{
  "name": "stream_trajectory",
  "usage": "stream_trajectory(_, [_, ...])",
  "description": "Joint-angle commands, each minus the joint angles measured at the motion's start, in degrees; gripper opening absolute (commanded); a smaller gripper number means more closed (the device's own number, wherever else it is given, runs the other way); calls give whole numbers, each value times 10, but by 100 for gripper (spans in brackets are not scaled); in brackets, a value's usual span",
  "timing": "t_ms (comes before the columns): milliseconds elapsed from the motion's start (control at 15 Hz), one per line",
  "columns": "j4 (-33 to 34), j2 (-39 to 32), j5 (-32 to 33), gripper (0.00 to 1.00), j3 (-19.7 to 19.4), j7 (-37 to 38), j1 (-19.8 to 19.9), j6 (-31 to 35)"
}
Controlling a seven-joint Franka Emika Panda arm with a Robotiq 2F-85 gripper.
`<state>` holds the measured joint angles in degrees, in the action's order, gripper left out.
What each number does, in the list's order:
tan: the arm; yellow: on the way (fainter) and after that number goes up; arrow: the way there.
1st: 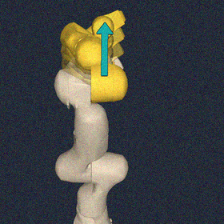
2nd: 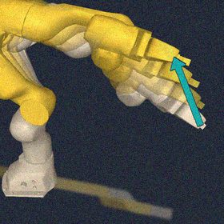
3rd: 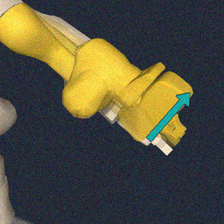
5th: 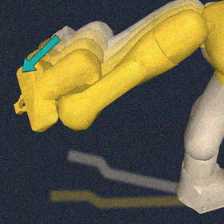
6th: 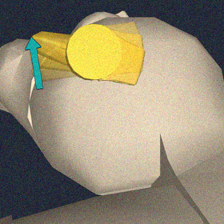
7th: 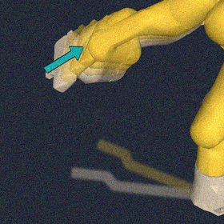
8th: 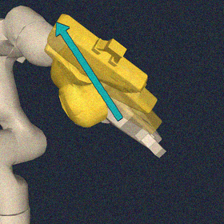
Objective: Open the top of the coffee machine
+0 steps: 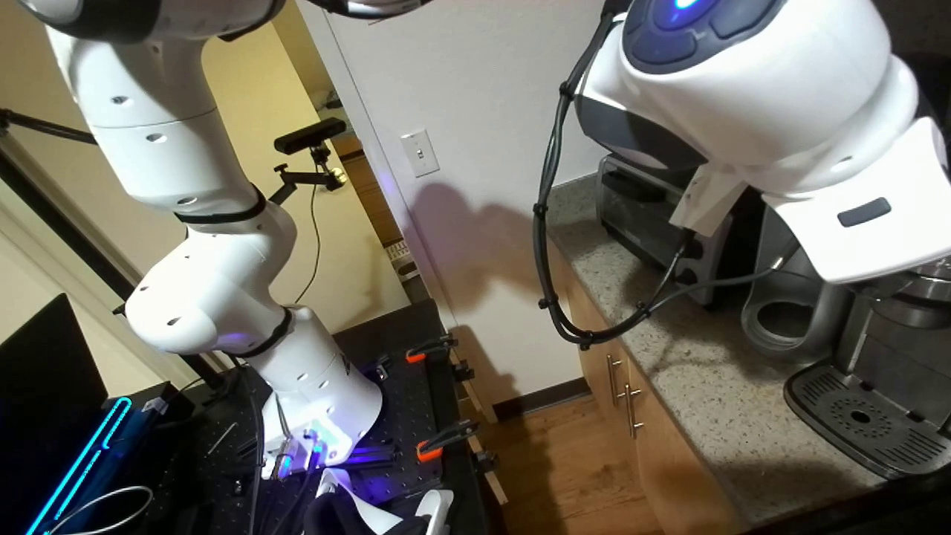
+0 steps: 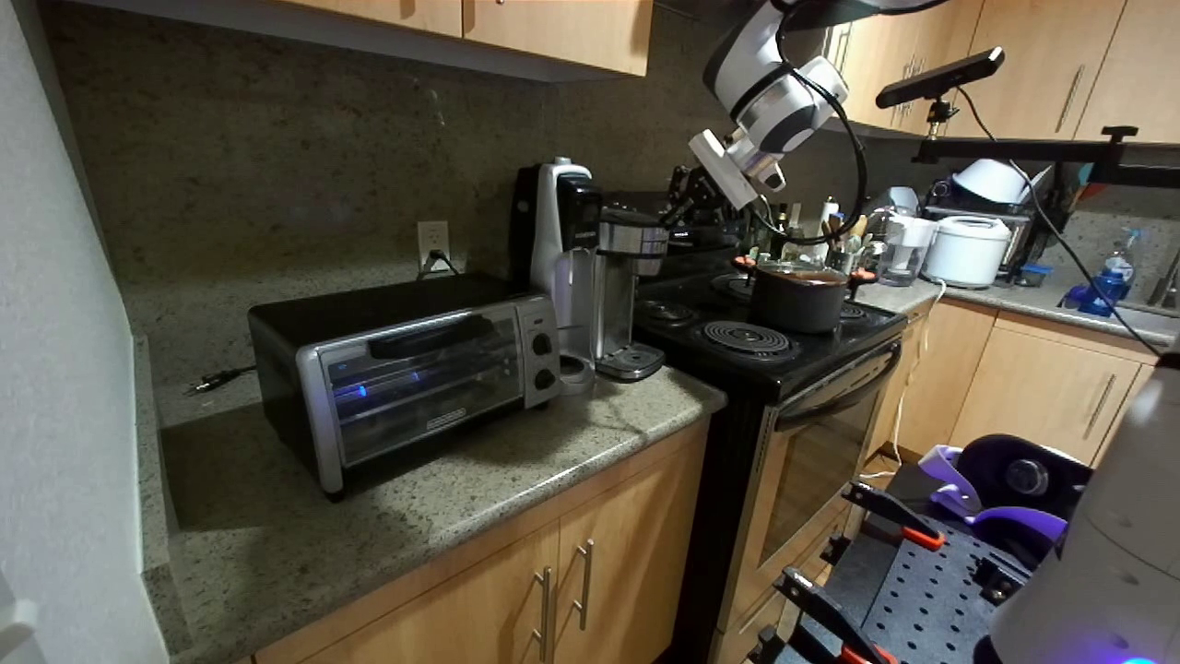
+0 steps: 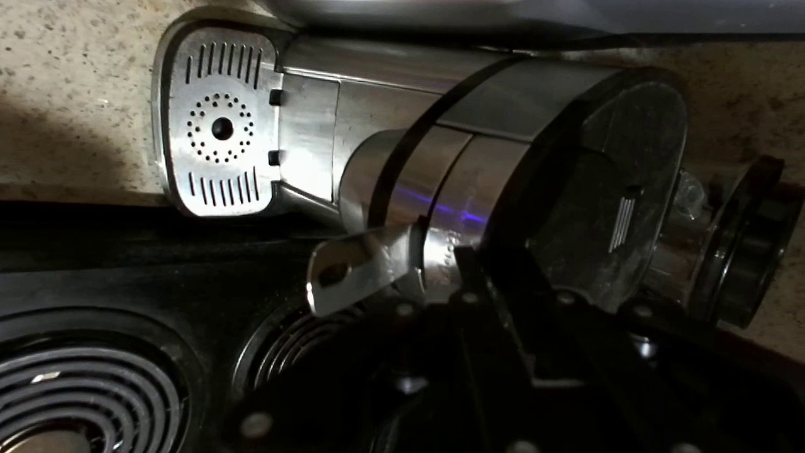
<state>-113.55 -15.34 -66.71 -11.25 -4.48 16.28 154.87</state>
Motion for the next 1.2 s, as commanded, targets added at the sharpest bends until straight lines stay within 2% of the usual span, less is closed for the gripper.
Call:
stream_trajectory(0, [3,8,-13,4,5,-11,0,0])
stream_trajectory(333, [-5,22,4,3,2,6,-4,-7])
stream_trajectory(1133, [-18,71,136,2,-6,118,-13,-24])
